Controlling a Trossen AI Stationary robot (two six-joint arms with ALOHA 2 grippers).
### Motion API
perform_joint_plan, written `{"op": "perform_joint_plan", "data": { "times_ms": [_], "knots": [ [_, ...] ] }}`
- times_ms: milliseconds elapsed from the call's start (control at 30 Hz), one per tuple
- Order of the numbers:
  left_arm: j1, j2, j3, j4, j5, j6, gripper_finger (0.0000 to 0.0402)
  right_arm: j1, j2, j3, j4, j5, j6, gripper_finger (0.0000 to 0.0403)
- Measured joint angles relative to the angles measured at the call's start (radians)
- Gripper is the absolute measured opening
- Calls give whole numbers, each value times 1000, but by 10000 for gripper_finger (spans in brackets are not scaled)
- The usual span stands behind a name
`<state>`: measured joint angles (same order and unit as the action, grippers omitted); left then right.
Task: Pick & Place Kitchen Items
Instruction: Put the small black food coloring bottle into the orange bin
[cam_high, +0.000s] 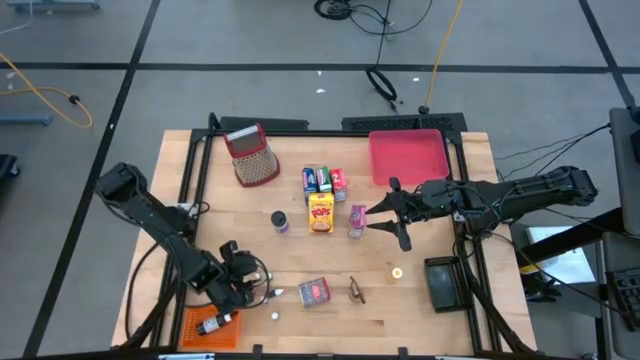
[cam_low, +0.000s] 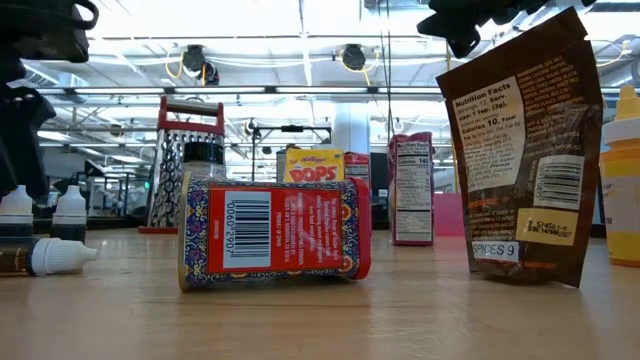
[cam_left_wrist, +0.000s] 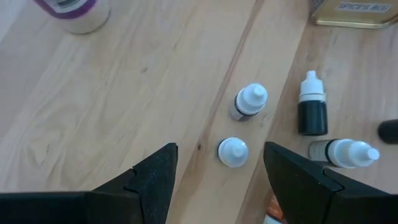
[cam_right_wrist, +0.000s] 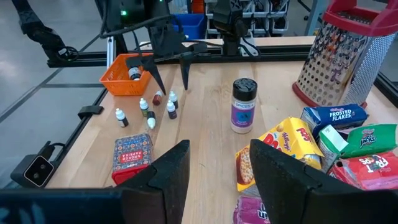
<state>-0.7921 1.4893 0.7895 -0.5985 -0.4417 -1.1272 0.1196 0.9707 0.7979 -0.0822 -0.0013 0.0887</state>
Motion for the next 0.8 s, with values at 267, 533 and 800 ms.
{"op": "perform_joint_plan", "data": {
  "times_ms": [267,533,800],
  "knots": [
    [0,57,0,33,23,-8,243,0,0,0,1,0,0,160],
    [2,65,0,33,24,11,142,0,0,0,2,0,0,160],
    [1,65,0,47,17,19,8,0,0,0,2,0,0,160]
  ]
}}
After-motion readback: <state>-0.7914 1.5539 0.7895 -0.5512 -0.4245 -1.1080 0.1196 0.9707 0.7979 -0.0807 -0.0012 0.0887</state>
